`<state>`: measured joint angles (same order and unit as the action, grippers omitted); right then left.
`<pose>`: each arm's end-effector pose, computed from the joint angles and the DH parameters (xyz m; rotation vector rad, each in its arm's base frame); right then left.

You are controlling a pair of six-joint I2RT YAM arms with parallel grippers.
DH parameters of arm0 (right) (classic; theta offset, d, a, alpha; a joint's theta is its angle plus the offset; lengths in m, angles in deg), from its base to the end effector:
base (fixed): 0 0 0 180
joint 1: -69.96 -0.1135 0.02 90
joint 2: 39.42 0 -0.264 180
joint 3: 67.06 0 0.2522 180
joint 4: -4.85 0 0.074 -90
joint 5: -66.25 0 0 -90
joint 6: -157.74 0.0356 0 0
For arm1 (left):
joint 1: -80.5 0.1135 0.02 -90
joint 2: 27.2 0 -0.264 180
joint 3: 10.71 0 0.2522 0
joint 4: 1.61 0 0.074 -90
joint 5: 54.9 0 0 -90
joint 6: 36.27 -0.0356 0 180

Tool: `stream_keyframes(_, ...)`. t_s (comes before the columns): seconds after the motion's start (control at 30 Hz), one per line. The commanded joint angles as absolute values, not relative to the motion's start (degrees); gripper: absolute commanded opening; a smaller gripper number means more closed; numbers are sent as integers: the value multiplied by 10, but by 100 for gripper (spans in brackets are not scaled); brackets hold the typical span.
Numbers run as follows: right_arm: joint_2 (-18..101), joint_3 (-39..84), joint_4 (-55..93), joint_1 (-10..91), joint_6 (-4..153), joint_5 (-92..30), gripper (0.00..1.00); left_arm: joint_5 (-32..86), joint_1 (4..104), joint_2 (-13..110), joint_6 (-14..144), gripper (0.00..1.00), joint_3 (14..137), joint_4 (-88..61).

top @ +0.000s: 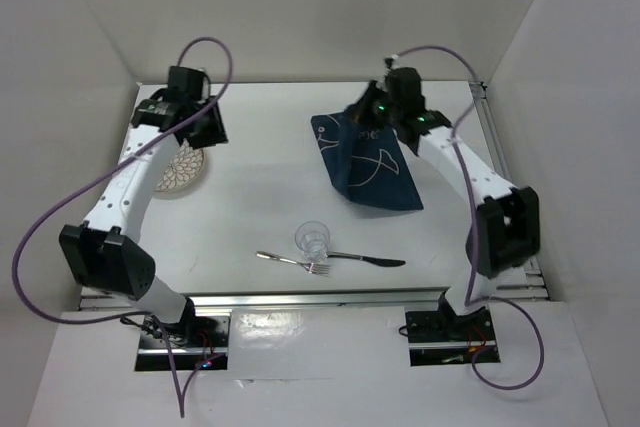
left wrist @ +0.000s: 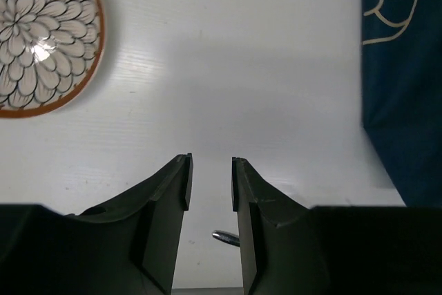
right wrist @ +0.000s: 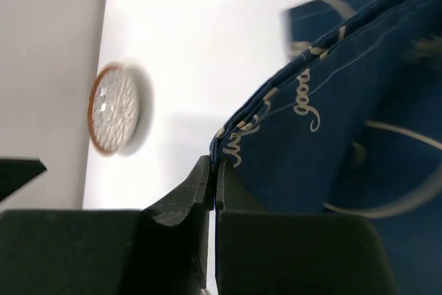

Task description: Set the dinner table for one person

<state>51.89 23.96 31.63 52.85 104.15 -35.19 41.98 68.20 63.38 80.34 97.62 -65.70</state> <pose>0.3565 0.1171 0.3266 0.2275 2.1137 0.7745 0.3315 -0.0679 0.3753 -0.3532 2.3534 -0.1826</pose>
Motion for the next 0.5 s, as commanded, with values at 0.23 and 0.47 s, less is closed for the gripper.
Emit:
stream_keyframes(0.23, 874, 640, 445, 282, 846, -441, 50, 286, 857, 444, 890, 52, 811, -623)
stream_keyframes(0.47, 728, 487, 378, 328, 902, -383, 81, 249, 876, 423, 884, 55, 757, -591)
